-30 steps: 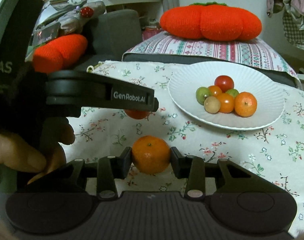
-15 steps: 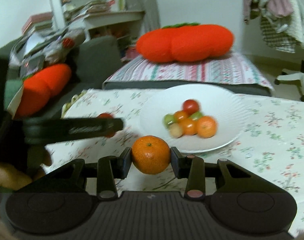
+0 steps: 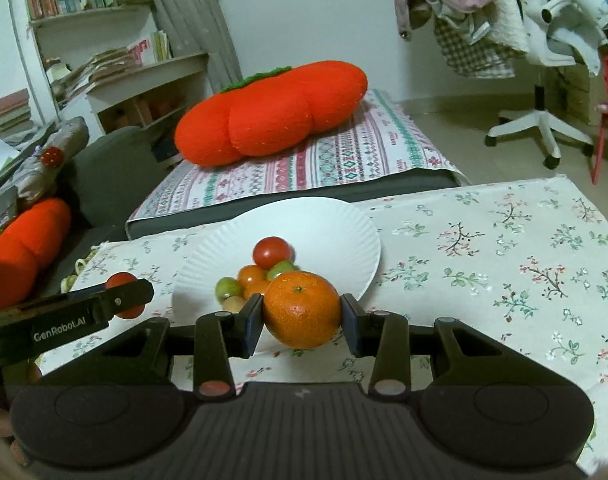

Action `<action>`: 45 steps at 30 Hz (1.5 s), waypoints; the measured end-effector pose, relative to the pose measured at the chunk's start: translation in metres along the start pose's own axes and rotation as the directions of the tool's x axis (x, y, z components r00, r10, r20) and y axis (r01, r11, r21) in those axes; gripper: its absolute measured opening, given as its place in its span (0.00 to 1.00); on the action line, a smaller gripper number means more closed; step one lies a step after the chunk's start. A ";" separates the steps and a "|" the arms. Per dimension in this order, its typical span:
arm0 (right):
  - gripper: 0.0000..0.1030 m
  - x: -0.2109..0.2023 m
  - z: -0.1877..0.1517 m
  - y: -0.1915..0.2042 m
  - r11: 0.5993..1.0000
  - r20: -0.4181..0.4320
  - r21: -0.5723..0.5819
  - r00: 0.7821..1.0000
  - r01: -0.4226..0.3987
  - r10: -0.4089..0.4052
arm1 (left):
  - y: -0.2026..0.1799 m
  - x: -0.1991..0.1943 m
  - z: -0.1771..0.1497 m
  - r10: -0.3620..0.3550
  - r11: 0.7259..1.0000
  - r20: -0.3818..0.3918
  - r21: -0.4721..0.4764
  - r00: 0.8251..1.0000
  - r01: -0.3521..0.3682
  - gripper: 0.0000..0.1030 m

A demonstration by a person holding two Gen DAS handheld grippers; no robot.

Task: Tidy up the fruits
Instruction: 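Carry both fruits onto the white plate and open both grippers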

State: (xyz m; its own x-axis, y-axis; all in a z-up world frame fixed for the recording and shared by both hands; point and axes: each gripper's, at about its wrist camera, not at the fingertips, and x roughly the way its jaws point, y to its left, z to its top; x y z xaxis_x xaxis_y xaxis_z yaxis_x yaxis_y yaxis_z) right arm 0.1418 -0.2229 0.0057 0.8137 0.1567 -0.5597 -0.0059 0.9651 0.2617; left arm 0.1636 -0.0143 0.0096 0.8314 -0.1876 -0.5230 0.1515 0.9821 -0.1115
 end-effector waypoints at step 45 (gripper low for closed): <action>0.39 0.026 0.021 -0.026 0.995 0.088 0.095 0.996 0.002 -0.011 | 0.036 0.029 0.018 -0.034 0.985 -0.036 -0.172 0.999 0.028 0.30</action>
State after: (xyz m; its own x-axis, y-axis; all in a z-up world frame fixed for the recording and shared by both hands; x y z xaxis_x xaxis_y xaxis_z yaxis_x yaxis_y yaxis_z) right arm 0.1750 -0.2483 0.0007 0.8619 0.1270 -0.4909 0.0513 0.9413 0.3337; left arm 0.2026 0.0161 0.0054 0.8062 -0.2214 -0.5486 0.0799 0.9596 -0.2698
